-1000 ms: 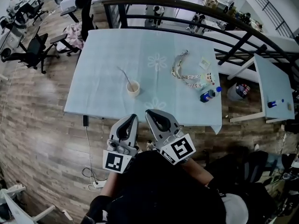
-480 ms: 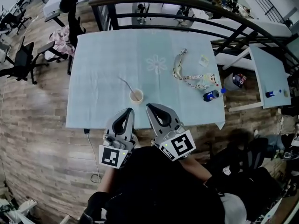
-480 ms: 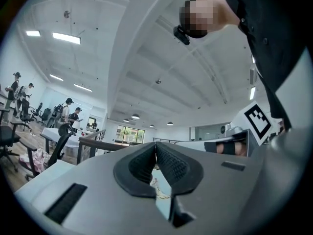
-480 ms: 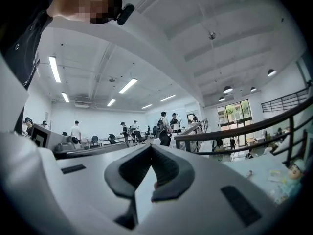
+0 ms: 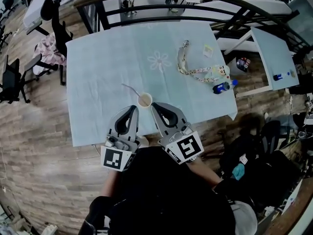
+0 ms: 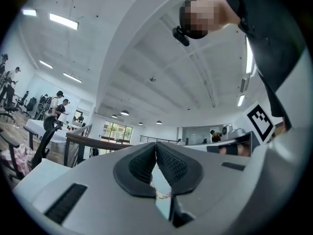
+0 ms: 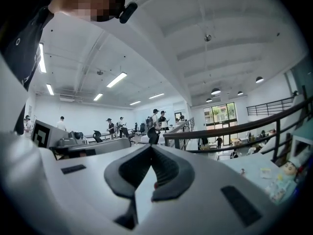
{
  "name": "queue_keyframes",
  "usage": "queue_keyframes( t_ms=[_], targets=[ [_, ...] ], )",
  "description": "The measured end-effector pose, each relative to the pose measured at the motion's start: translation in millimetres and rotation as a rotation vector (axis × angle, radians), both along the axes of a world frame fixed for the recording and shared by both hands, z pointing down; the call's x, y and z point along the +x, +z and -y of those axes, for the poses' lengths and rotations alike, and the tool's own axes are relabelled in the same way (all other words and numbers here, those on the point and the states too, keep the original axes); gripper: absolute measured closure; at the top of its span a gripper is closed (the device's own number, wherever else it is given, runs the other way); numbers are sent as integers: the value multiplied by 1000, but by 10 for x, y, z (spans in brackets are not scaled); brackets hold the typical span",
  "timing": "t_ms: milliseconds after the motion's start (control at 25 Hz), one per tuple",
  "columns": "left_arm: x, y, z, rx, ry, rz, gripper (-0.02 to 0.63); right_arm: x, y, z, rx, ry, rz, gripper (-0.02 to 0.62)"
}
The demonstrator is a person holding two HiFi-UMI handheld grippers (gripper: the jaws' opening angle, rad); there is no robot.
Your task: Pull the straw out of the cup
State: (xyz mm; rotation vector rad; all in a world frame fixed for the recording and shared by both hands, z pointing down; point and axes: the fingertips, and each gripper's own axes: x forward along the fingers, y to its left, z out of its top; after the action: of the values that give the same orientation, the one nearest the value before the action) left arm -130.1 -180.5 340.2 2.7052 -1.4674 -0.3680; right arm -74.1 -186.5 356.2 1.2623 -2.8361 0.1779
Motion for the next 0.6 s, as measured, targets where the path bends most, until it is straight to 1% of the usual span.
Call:
queue_keyframes(
  t_ms=[80, 200, 360, 480, 600],
  targets=[
    [-38, 2, 60, 2, 29, -11, 592, -40, 40, 52, -9, 28, -10, 586],
    [-89, 64, 129, -18, 72, -7, 592, -100, 106, 122, -22, 66, -19, 586],
    [-196, 72, 225, -8, 106, -13, 592, -207, 210, 193, -39, 93, -34, 586],
    [-265, 138, 273, -24, 121, 0, 592, -281, 314, 212, -54, 96, -56, 586],
    [-343, 135, 318, -22, 120, -16, 592, -385, 392, 213, -65, 73, -76, 586]
  ],
)
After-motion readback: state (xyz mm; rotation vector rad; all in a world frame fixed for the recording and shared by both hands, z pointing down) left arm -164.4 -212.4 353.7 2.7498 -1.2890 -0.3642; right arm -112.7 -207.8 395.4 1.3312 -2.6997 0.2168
